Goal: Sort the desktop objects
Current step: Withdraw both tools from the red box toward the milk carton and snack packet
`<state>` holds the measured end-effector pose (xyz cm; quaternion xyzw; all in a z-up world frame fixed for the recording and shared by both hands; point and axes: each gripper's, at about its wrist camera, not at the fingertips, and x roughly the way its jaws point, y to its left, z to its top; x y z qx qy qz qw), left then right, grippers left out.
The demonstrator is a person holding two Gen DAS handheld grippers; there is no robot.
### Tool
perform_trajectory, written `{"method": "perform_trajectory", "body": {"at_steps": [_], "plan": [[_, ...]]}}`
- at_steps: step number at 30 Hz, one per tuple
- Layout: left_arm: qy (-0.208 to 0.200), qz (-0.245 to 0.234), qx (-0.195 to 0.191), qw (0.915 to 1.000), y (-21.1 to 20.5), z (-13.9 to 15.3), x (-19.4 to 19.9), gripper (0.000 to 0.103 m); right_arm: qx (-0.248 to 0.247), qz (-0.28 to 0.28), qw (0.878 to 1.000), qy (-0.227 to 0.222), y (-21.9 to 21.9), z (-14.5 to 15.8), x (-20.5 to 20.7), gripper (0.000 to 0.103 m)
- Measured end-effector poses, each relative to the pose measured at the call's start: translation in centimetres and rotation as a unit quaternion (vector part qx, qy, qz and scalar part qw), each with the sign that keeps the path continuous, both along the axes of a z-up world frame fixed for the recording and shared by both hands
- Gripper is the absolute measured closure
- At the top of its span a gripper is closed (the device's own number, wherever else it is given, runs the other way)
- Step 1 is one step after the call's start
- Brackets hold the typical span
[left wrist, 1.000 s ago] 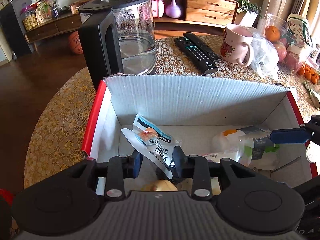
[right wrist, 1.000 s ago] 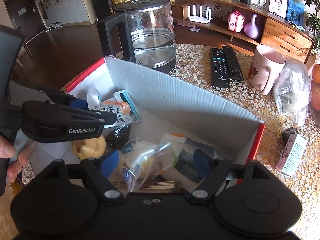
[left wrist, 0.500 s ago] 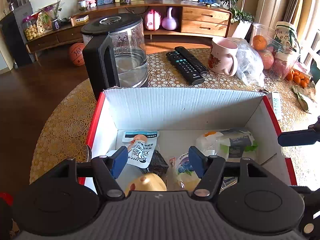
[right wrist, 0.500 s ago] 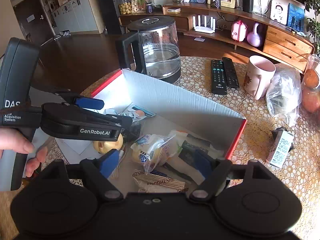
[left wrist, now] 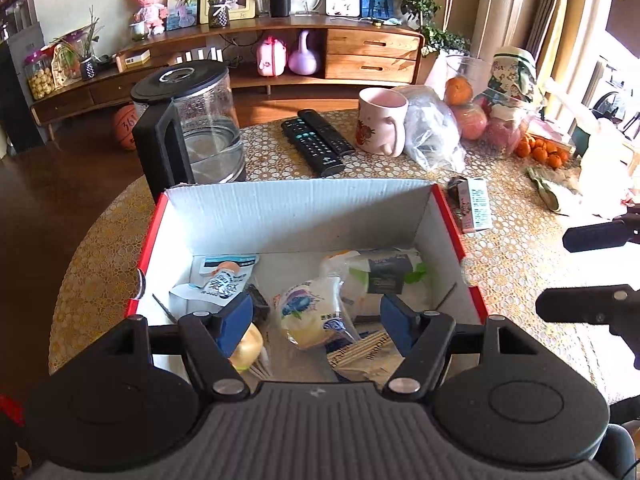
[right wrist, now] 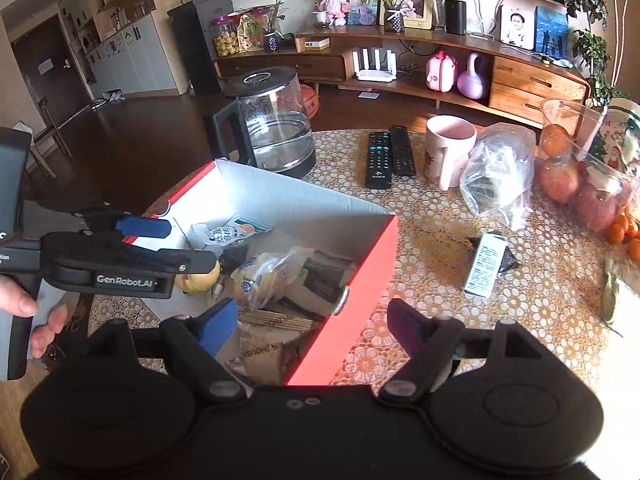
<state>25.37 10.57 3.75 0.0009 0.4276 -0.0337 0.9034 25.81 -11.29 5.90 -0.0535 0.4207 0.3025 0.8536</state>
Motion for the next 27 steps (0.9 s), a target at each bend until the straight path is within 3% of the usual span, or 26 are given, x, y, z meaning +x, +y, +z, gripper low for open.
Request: {"method": "perform_trajectory", "body": {"at_steps": [13,22,27], "plan": [[-0.030,-0.073,-0.045,0.9959,-8.4,2.0,-3.0,0.029,0.012,-0.090,0.996,-0.006,-10.4,0.9,-0.2,0.021],[-0.028,-0.106,-0.060,0.9921,-13.8,0.8,-2.3,0.021,0.020,-0.134,0.991,0.000,-14.8,-0.2,1.3,0.020],[-0.025,-0.102,-0.071,0.9919,-15.7,-0.3,-1.0,0.017,0.017,-0.160,0.987,0.004,-16.4,-1.3,2.6,0.015]]}}
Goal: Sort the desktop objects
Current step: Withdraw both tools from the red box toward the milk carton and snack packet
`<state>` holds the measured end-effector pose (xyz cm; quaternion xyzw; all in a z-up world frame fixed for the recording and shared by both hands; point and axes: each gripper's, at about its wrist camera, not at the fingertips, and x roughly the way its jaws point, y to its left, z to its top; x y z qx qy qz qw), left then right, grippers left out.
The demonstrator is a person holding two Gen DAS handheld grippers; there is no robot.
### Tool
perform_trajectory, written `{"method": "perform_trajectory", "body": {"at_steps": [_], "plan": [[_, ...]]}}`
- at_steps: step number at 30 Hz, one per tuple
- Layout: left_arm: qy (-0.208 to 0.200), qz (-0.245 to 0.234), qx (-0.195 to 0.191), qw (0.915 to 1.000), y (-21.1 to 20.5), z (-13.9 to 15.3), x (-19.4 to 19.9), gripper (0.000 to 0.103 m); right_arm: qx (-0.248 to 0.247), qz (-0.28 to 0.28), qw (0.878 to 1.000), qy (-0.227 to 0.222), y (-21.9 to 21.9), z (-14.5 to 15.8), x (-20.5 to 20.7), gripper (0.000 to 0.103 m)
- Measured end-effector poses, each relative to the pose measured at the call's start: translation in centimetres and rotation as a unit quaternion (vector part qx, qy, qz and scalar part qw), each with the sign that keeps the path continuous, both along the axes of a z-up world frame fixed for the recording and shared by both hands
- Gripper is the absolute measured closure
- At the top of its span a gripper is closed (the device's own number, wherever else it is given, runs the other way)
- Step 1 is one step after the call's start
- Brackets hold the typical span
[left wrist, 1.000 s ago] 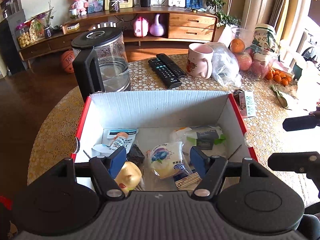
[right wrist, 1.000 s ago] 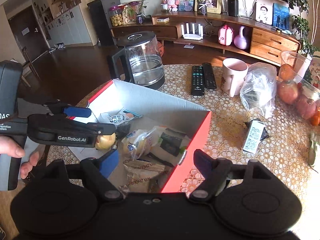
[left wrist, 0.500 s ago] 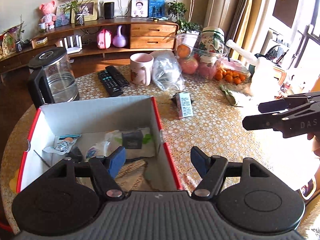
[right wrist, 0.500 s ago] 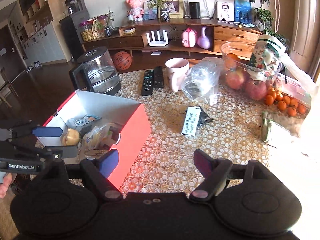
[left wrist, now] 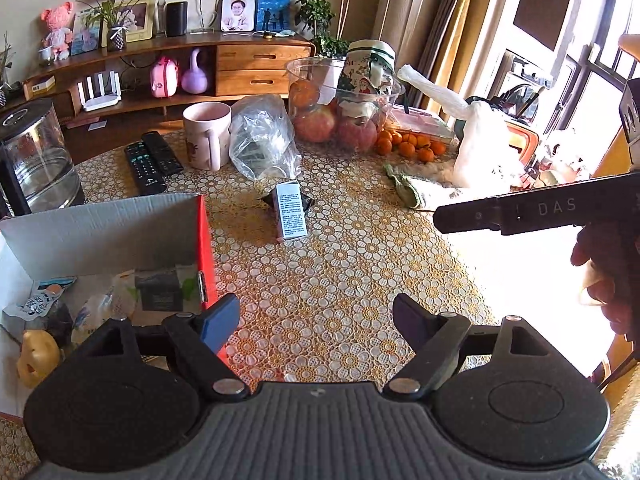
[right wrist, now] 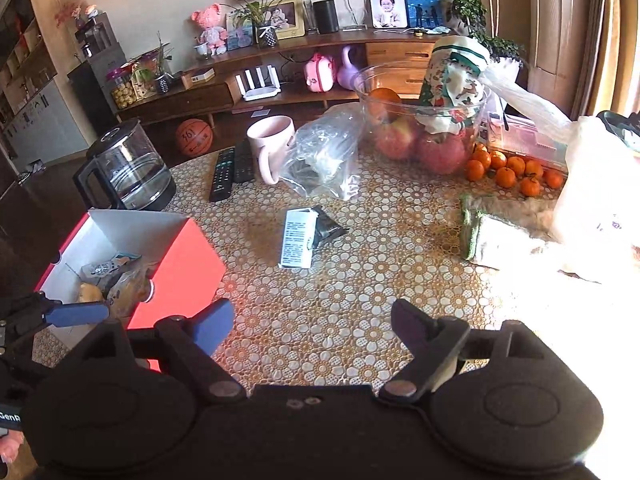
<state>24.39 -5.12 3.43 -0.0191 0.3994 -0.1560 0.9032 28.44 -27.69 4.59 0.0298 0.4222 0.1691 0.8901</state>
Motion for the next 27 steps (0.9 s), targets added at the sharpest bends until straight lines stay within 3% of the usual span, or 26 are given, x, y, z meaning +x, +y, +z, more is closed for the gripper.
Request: {"method": "perform_trajectory", "body": {"at_steps": [4,6,17,25,27], "plan": [[-0.006,0.009,-0.006,0.9999,-1.4,-0.9,1.1,0.012,0.008,-0.009,1.000,0.002,-1.0,-0.9,1.5,0.010],[-0.012,0.014,-0.005,0.9998,-2.1,-1.4,1.7,0.001,0.013,-0.012,1.000,0.003,-1.2,-1.2,2.3,0.008],[-0.045,0.056,0.028,0.9970,-6.0,-4.5,4.8,0.000,0.022,-0.010,1.000,0.010,-0.8,-2.9,8.0,0.005],[-0.046,0.069,0.050,0.9954,-8.2,-7.1,7.3,0.000,0.016,0.001,0.999,0.030,0.0,-4.9,11.6,0.006],[-0.040,0.073,0.039,0.9957,-8.2,-7.5,8.2,0.000,0.019,0.000,0.999,0.036,0.0,-5.4,12.6,0.006]]}}
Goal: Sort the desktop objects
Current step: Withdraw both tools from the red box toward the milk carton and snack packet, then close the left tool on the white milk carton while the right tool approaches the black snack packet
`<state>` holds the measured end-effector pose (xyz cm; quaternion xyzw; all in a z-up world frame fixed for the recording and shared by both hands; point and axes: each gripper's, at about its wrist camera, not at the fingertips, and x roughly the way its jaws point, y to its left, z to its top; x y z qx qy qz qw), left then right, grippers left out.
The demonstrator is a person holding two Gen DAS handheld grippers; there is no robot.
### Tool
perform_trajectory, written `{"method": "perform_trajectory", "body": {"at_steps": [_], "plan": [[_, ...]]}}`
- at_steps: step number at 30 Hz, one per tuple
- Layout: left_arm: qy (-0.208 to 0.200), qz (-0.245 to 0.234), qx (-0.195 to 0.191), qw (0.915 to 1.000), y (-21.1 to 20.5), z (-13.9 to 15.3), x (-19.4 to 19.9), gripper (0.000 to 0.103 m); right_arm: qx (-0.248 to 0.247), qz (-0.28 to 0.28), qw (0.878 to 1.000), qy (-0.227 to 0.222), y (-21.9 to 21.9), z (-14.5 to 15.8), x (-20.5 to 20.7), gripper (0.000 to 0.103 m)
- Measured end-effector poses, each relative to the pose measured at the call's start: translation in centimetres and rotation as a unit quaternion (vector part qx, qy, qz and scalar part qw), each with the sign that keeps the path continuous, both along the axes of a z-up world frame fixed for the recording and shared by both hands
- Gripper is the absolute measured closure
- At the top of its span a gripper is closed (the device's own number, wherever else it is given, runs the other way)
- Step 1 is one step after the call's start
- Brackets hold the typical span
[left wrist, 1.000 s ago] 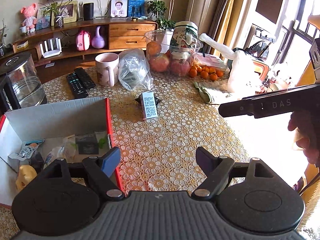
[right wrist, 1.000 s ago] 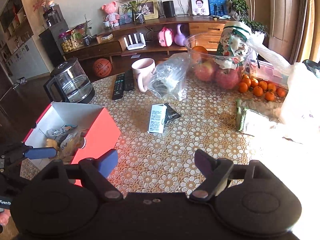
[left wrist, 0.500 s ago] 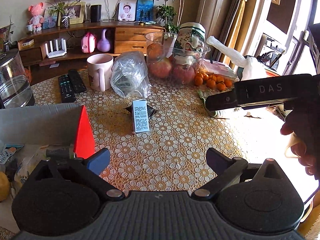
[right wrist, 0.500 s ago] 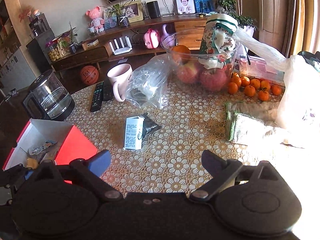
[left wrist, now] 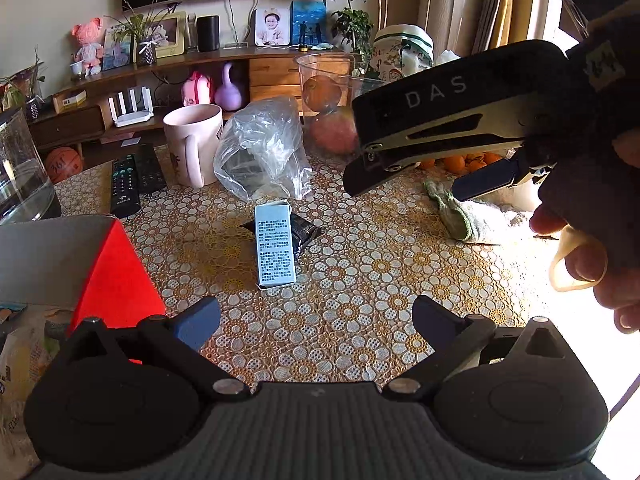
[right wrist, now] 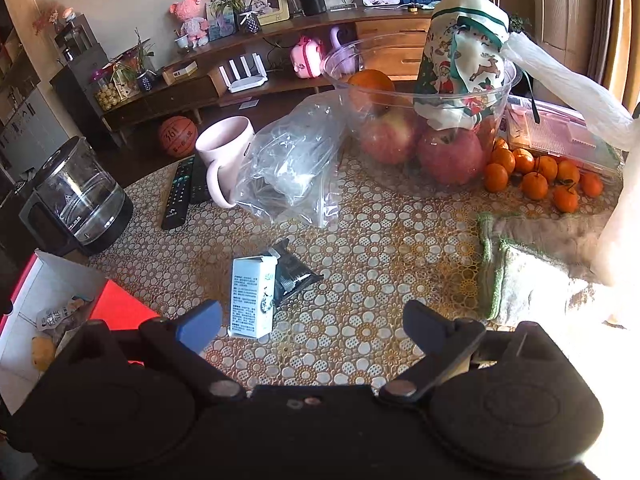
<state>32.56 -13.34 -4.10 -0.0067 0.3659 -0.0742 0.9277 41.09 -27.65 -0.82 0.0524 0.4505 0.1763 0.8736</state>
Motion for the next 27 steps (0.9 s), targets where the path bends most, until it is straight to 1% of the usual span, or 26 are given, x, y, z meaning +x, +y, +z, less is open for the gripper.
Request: {"method": "perform_trajectory", "body": {"at_steps": [4,7,11,14,17,19,21,23,25,26,27], "plan": [[0.016,0.011,-0.037,0.9991,0.5,-0.8,1.9,0.000,0.009,0.003,1.000,0.016,0.1,-1.0,2.0,0.006],[0.030,0.024,-0.045,0.9983,0.9,-1.5,3.4,0.000,0.009,0.011,0.999,0.032,0.5,-1.8,3.5,0.007],[0.050,0.050,-0.072,0.9949,2.0,-2.7,5.1,0.001,0.015,0.011,0.999,0.041,1.2,-2.6,5.1,0.008],[0.055,0.058,-0.075,0.9940,2.3,-3.4,6.0,0.001,0.019,0.012,0.999,0.043,1.7,-3.1,6.2,0.008],[0.053,0.061,-0.066,0.9945,2.2,-3.8,6.7,0.002,0.020,0.014,0.999,0.045,2.4,-3.7,7.3,0.009],[0.051,0.066,-0.064,0.9945,2.2,-4.0,7.1,0.007,0.019,0.017,0.999,0.048,2.8,-4.1,8.0,0.010],[0.050,0.068,-0.064,0.9944,2.2,-4.0,7.6,0.013,0.016,0.024,0.998,0.051,3.4,-4.5,8.5,0.011],[0.045,0.068,-0.057,0.9950,2.1,-4.2,7.9,0.015,0.011,0.030,0.998,0.054,4.0,-4.9,9.2,0.011],[0.041,0.067,-0.053,0.9955,2.0,-4.4,8.2,0.021,0.007,0.036,0.998,0.058,4.6,-5.4,9.8,0.012],[0.041,0.067,-0.053,0.9955,2.0,-4.5,8.4,0.026,0.006,0.038,0.997,0.060,4.9,-5.6,10.0,0.012],[0.043,0.068,-0.052,0.9954,2.0,-4.7,8.6,0.029,0.005,0.039,0.997,0.061,5.1,-5.8,10.1,0.012]]}}
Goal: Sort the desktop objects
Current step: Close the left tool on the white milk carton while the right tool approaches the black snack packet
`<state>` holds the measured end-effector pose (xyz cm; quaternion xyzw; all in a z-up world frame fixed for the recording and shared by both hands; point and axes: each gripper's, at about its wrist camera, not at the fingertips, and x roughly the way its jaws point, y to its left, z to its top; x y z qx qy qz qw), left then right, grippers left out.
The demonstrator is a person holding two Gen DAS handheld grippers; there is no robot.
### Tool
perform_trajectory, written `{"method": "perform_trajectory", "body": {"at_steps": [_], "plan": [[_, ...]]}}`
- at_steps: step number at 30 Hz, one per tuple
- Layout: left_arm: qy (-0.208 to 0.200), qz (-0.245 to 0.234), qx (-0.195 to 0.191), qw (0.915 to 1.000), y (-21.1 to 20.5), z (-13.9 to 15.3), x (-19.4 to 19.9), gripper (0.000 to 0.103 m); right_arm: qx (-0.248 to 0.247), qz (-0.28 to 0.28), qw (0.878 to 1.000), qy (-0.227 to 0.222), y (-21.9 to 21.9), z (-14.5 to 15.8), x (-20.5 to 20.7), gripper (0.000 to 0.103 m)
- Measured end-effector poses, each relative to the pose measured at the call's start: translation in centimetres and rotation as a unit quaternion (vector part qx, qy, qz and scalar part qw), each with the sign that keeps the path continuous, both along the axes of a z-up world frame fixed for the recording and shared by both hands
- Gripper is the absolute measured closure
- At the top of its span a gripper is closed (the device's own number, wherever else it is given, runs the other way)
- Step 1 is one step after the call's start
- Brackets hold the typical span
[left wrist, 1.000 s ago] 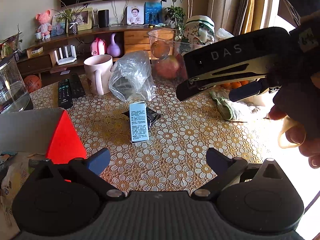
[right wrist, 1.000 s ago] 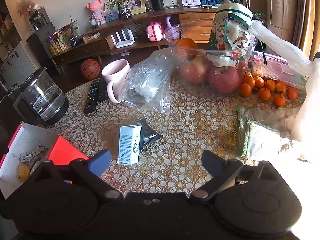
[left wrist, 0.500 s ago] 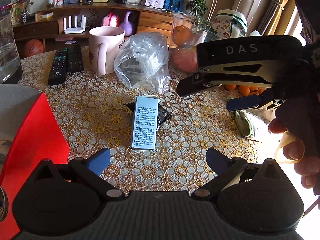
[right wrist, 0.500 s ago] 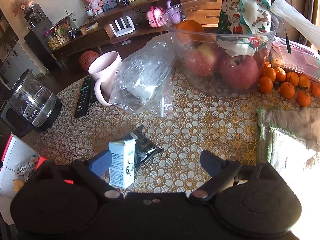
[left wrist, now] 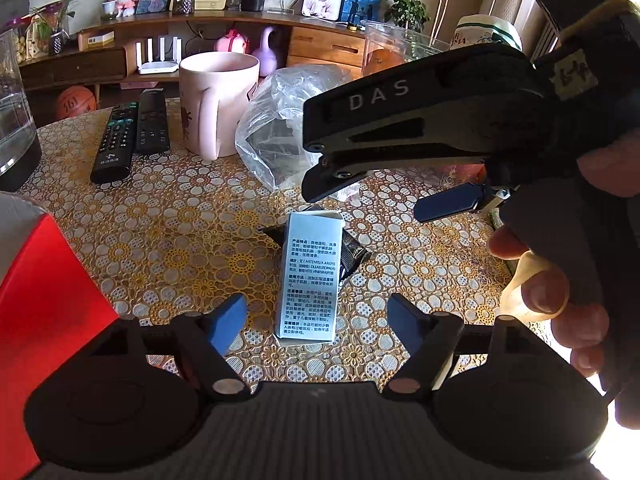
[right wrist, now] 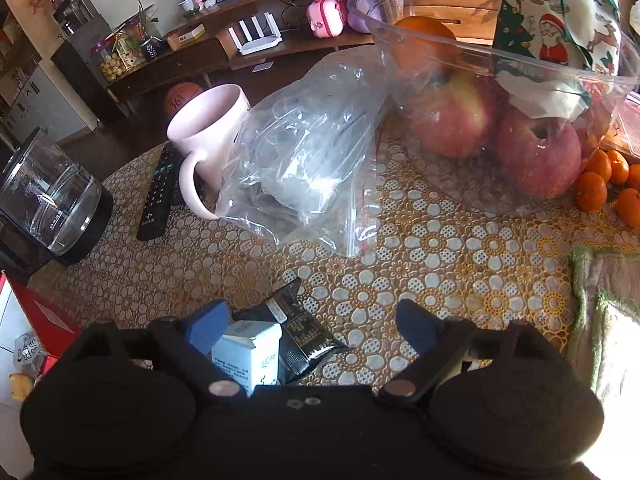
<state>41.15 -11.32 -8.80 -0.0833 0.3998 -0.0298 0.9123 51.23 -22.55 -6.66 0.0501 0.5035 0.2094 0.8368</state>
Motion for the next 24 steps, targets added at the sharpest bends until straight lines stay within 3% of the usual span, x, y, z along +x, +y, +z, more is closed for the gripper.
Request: {"method": "perform_trajectory", "body": {"at_steps": [7,9,24], "plan": [[0.002,-0.001,0.002,1.0000,0.0,-0.7,0.9,0.055,-0.003,0.018,1.000,0.009,0.9,-1.1,0.5,0.018],[0.002,-0.001,0.002,1.0000,0.0,-0.9,1.0,0.069,-0.004,0.021,1.000,0.009,1.1,-1.2,0.5,0.018],[0.000,-0.021,0.000,0.9998,-0.4,-0.8,-1.9,0.072,-0.022,0.054,0.998,0.013,2.3,-1.4,0.3,0.021]]}}
